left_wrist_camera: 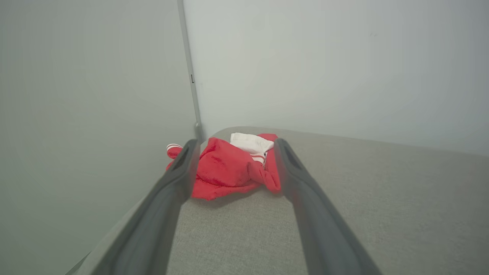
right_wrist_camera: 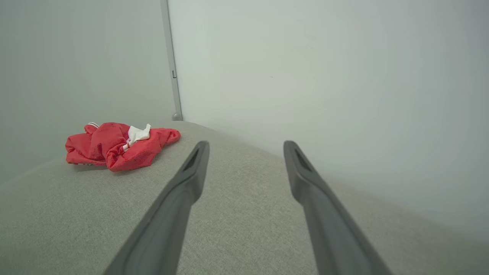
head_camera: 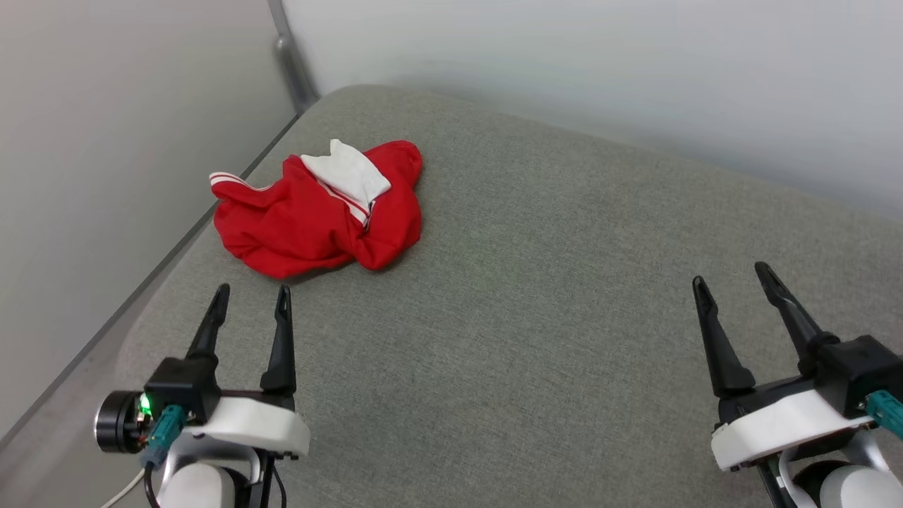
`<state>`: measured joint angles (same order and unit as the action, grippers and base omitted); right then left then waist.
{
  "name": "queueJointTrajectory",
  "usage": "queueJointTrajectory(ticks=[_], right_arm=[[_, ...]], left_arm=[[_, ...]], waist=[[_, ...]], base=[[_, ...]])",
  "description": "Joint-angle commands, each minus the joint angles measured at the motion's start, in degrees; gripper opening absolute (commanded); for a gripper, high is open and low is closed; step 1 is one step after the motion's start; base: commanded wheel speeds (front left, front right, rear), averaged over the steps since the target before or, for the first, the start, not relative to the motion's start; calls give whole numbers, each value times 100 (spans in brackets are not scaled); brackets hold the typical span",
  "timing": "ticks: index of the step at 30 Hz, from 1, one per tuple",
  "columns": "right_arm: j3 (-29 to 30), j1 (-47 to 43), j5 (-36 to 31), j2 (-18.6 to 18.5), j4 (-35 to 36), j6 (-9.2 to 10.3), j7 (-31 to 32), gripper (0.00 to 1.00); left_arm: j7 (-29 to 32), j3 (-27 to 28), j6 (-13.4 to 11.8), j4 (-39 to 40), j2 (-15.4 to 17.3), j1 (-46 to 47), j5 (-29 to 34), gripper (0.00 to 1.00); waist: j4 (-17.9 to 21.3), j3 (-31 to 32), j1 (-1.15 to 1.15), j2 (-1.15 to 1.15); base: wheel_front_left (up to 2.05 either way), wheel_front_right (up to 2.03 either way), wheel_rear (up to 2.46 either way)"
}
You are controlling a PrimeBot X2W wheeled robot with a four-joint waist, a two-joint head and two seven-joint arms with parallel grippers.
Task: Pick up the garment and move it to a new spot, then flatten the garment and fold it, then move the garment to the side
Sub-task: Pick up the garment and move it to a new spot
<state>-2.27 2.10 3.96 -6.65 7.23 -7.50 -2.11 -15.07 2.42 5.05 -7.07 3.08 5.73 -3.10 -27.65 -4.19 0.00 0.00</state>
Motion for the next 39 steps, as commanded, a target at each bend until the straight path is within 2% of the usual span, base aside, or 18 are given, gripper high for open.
queueJointTrajectory(ticks=[1,8,12,16,25,30,33,39], right_arm=[[-27,163,11,-138,121,2,98,100],[-1,373,115,-392,430,2,243,100],[36,516,231,-511,510,2,244,100],[33,642,304,-562,506,2,188,100],[29,950,489,-675,374,2,-10,100],[-24,1105,597,-728,332,2,-96,100],[-40,1185,630,-768,314,2,-131,100],[32,1267,704,-901,330,2,-102,100]], left_arm=[[-14,76,36,-178,14,434,-141,100],[79,263,121,-1008,216,1606,-543,100],[501,399,180,-1460,639,2314,-803,100],[1205,512,207,-1897,1133,2867,-1053,100],[3395,692,237,-2567,2191,3548,-1709,100],[4172,798,242,-2768,2426,3454,-2189,100],[4446,830,217,-2863,2441,3325,-2313,100],[5230,694,-149,-3180,2224,3090,-2334,100]], waist=[[201,-283,0,0],[673,-967,0,0],[997,-1364,0,0],[1319,-1704,0,0],[1815,-2356,0,0],[1979,-2702,0,0],[2059,-2878,0,0],[2054,-3112,0,0]], base=[[0,0,0],[0,0,0],[0,0,0],[0,0,0],[0,0,0],[0,0,0],[0,0,0],[0,0,0]])
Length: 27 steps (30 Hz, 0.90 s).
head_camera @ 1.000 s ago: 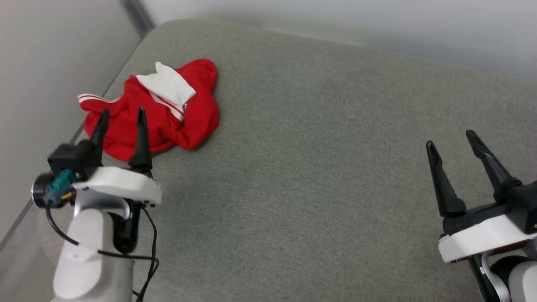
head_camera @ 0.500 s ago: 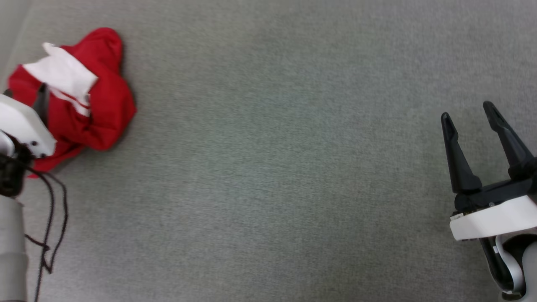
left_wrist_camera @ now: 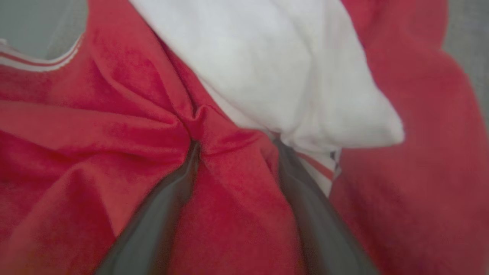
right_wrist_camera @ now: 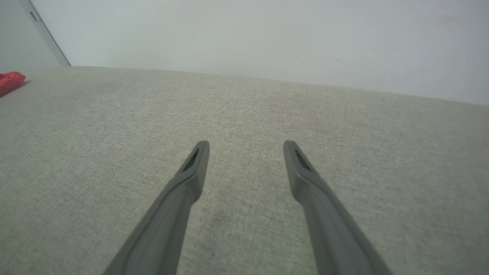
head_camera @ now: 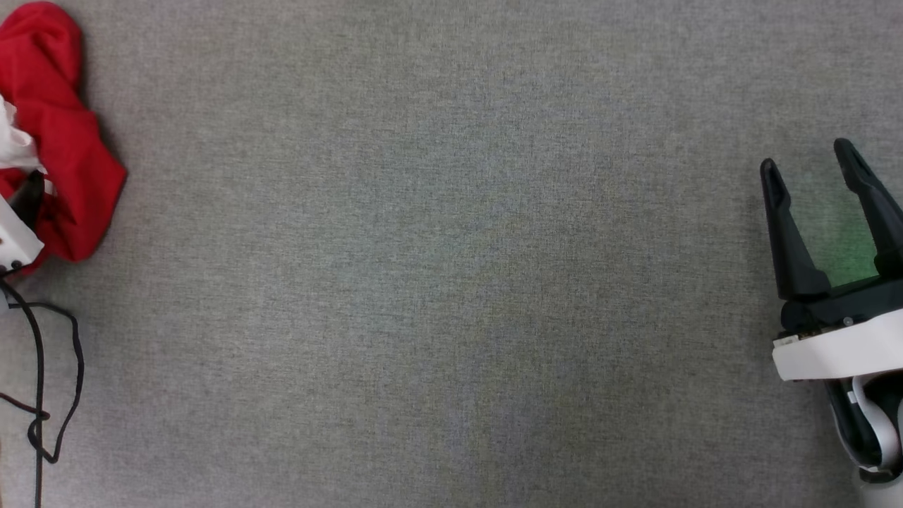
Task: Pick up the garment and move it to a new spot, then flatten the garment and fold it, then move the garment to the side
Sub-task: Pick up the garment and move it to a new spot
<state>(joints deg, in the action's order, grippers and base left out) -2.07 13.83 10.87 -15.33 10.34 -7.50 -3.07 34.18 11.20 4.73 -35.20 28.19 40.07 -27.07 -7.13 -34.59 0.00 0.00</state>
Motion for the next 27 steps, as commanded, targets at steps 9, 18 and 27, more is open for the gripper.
queueJointTrajectory(ticks=[9,18,27], right_arm=[[-6,145,27,-69,-7,2,36,100],[58,-129,-2,237,-197,2,-2,100],[179,-400,-60,610,-307,2,-9,100]], left_arm=[[-28,-352,-444,-104,-265,-310,373,0],[-1907,-343,-475,403,-91,75,736,0],[-3732,-484,-440,625,-273,183,983,0]], waist=[[-120,175,0,0],[-222,1051,0,0],[-162,1825,0,0]], base=[[0,0,0],[0,0,0],[0,0,0]])
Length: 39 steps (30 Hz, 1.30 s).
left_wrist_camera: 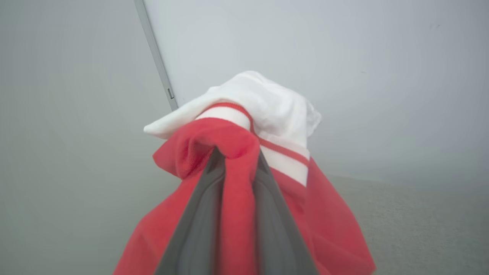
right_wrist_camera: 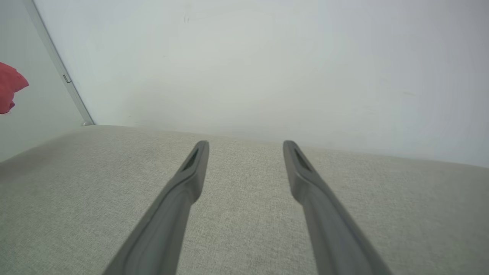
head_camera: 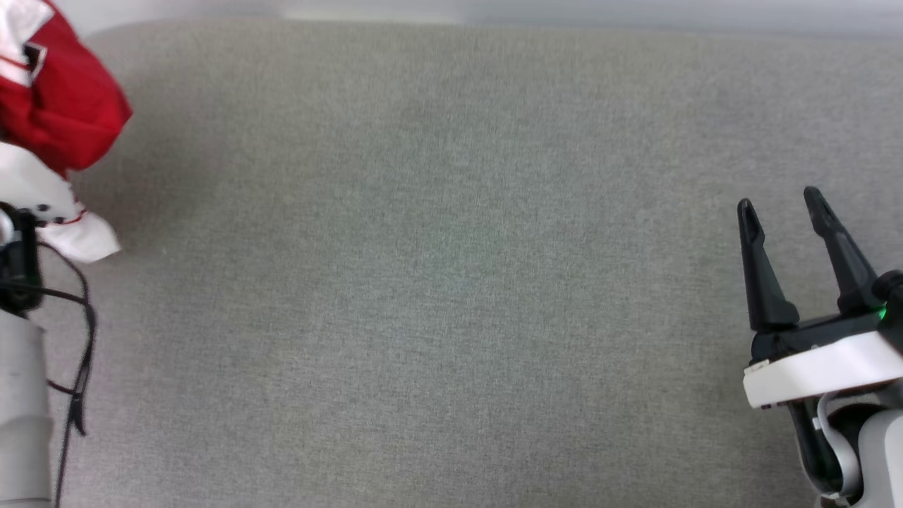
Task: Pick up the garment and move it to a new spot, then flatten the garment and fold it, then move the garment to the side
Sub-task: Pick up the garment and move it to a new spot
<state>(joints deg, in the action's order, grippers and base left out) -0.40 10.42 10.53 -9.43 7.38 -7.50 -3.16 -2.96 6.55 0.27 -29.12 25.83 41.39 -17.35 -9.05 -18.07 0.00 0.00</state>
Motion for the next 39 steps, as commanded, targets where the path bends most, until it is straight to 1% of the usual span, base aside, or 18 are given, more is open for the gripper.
queueJointTrajectory(ticks=[1,5,9,16,23,27,31,36,39], right_arm=[[24,-106,-36,60,-36,2,2,100],[53,-234,-50,209,-82,2,0,100],[87,-354,-59,336,-144,2,7,100],[93,-513,-101,474,-197,2,54,100],[87,-651,-79,550,-249,2,79,100],[62,-657,-47,575,-224,2,94,100],[20,-563,-1,586,-178,2,78,100],[5,-454,66,561,-155,2,33,100],[0,-380,114,526,-189,2,-14,100]], left_arm=[[-160,-74,19,43,-77,27,63,0],[-618,-187,-34,204,-289,-97,107,0],[-847,-373,-3,376,-568,-291,127,0],[-1063,-732,25,759,-1038,-755,168,0],[-1136,-1250,177,1185,-1543,-1398,213,0],[-1053,-1744,282,1312,-1850,-1723,304,0],[-1064,-2297,411,1284,-2085,-1912,337,0],[-1100,-2927,441,907,-2241,-1984,384,0],[-1122,-3200,400,600,-2263,-1988,429,0]], waist=[[45,261,0,0],[180,539,0,0],[394,781,0,0],[906,1052,0,0],[1414,1230,0,0],[1628,1190,0,0],[1765,989,0,0],[1855,619,0,0],[1867,449,0,0]], base=[[0,0,0],[0,0,0],[0,0,0],[0,0,0],[0,0,0],[0,0,0],[0,0,0],[0,0,0],[0,0,0]])
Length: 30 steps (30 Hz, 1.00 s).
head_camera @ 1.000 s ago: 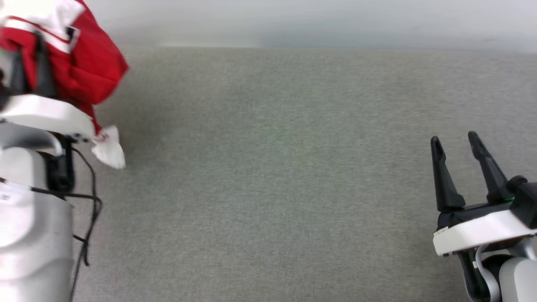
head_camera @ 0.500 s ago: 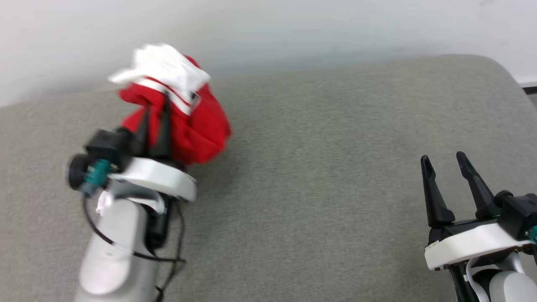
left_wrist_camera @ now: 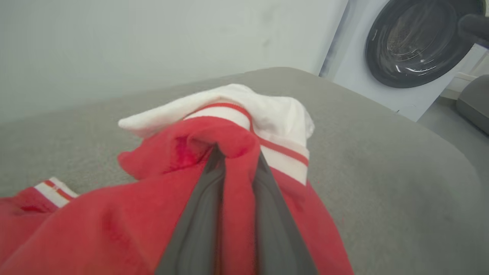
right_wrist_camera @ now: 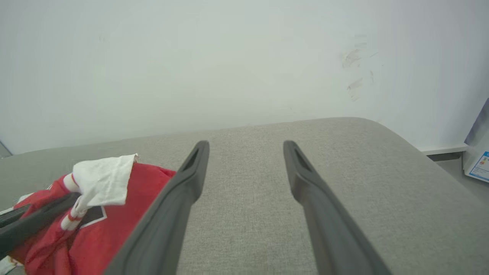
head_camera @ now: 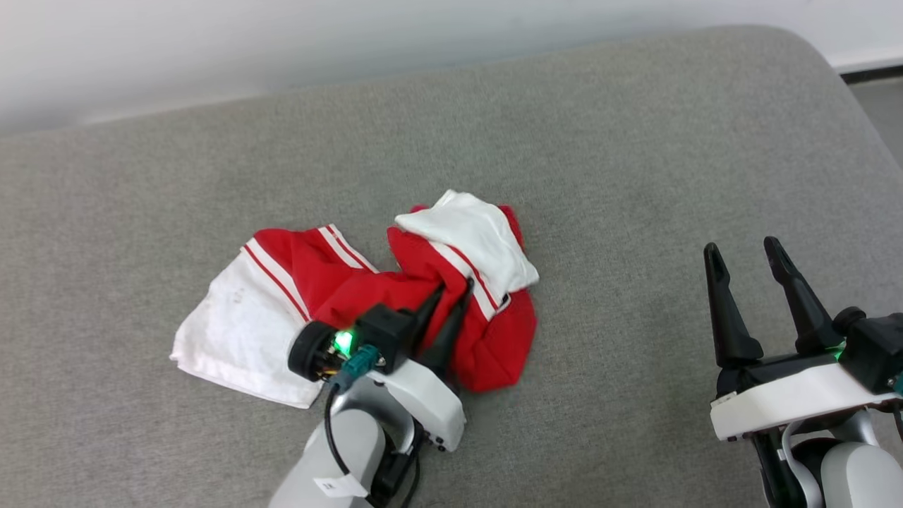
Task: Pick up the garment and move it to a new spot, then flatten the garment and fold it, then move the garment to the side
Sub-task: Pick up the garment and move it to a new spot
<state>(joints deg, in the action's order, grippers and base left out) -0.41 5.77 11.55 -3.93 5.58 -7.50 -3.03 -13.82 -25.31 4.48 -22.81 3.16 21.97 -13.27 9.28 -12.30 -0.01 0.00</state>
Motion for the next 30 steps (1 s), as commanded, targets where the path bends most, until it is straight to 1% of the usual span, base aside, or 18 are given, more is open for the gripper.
queueJointTrajectory(ticks=[1,3,4,5,6,10,15,19,20,21,22,23,30], right_arm=[[3,107,27,-36,-19,2,-52,100],[12,121,50,-48,-62,2,-93,100],[17,130,59,-53,-78,2,-112,100],[21,139,62,-53,-99,2,-126,100],[17,139,82,-48,-126,2,-138,100],[-36,112,127,-43,-217,2,-116,100],[3,-36,83,-16,-275,2,-46,100],[13,-164,54,10,-260,2,47,100],[13,-164,54,10,-260,2,47,100],[9,-192,36,13,-254,2,67,100],[13,-257,3,18,-222,2,118,100],[13,-257,3,18,-222,2,118,100],[57,-530,-61,50,-140,2,285,100]], left_arm=[[-43,-65,-50,-136,2,-50,14,0],[-38,-186,-64,-350,-7,-27,51,0],[-41,-222,-60,-445,-9,-17,17,21],[-44,-273,-32,-531,-12,1,-1,53],[-39,-357,-1,-616,-16,34,29,100],[-85,-478,10,-629,-23,73,-84,100],[-134,-544,-69,-263,-24,13,-162,100],[-145,-407,-300,216,-23,-104,-171,100],[-145,-407,-300,216,-23,-104,-171,100],[-144,-343,-370,338,-23,-173,-167,100],[-141,-172,-513,565,-24,-298,-148,100],[-141,-172,-513,565,-24,-298,-148,100],[-137,483,-883,1049,188,-887,-50,100]], waist=[[35,-171,1,0],[22,-219,1,0],[10,-227,1,0],[-6,-218,1,0],[-24,-192,1,0],[-98,-11,1,0],[-236,286,1,0],[-349,491,1,0],[-349,491,1,0],[-368,551,1,0],[-414,644,1,0],[-414,644,1,0],[-537,903,1,0]], base=[[0,0,0],[0,0,0],[0,0,0],[0,0,0],[0,0,0],[0,0,0],[0,0,0],[0,0,0],[0,0,0],[0,0,0],[0,0,0],[0,0,0],[0,0,0]])
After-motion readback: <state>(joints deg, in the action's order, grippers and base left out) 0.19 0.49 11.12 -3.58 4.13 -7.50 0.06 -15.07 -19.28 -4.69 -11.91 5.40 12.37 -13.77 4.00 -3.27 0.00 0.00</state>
